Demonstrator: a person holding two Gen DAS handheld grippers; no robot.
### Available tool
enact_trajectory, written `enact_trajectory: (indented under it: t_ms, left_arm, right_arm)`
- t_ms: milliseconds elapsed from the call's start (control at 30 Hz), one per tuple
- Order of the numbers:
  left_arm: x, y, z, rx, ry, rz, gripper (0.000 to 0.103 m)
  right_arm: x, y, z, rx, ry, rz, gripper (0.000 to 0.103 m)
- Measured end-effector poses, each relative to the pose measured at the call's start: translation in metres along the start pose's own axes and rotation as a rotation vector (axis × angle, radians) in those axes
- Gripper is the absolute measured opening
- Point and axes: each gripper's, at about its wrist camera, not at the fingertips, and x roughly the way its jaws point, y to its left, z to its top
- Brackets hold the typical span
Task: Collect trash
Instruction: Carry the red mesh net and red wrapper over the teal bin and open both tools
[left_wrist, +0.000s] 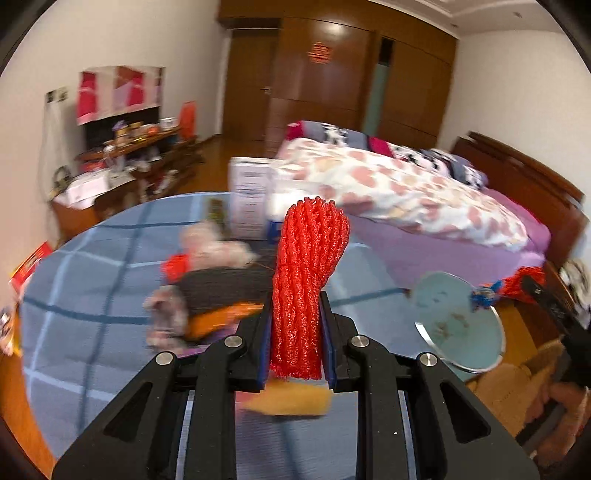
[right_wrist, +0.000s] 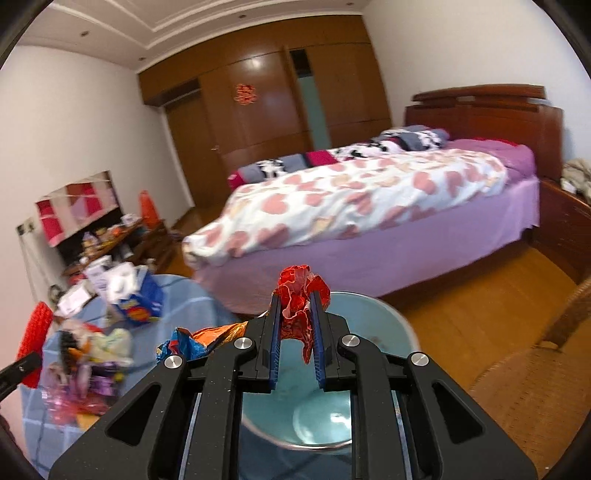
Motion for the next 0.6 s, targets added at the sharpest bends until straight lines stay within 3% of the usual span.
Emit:
enact_trajectory:
  t_ms: [267, 600]
  left_arm:
    - [0.043, -0.082, -0.015, 0.087, 0.066, -0.124, 0.022]
    - [0.097, -0.151, -0.038, 0.144, 0.142, -0.186, 0.022]
  right_arm:
    - [0.02, -0.023, -0.014, -0.052, 0.026, -0.132, 0.016]
    - [0.042, -0.047, -0.022, -0.071, 0.092, -0.152, 0.016]
